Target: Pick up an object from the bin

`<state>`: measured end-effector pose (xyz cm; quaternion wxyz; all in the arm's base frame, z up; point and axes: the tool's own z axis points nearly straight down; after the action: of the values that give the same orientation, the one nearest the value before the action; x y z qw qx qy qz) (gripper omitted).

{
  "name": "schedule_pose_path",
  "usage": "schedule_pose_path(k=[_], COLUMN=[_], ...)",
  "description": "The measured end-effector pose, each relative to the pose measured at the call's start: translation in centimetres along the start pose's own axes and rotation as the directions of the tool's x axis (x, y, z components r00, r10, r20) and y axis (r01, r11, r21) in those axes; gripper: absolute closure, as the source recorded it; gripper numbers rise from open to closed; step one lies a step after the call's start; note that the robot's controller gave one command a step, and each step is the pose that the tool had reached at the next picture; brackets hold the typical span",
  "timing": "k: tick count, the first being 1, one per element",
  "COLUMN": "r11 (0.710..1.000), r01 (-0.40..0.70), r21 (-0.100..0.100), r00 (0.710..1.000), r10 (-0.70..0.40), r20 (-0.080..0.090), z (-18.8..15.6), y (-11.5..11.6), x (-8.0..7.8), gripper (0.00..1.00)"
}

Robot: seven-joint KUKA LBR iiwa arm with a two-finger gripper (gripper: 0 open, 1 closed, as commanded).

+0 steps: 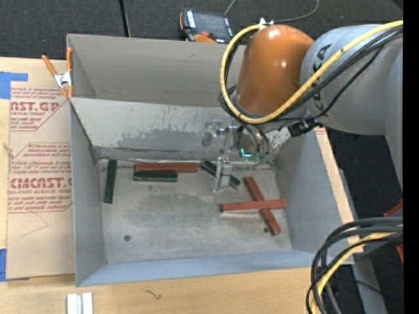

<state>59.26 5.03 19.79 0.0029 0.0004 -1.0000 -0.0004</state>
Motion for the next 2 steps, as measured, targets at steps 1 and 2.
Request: schedule_pose_path(k=[1,2], r11=[1.0,0.993], r01=[-0.028,-0.115], r21=[-0.001,0.003], r00=[1.0,0.993], r10=[0.028,0.115], r20=[0.007,0.01], z=[13.1,7.6], y=[-3.5,-12.3], x=[1.9,5.1], gripper=[0.0,0.0])
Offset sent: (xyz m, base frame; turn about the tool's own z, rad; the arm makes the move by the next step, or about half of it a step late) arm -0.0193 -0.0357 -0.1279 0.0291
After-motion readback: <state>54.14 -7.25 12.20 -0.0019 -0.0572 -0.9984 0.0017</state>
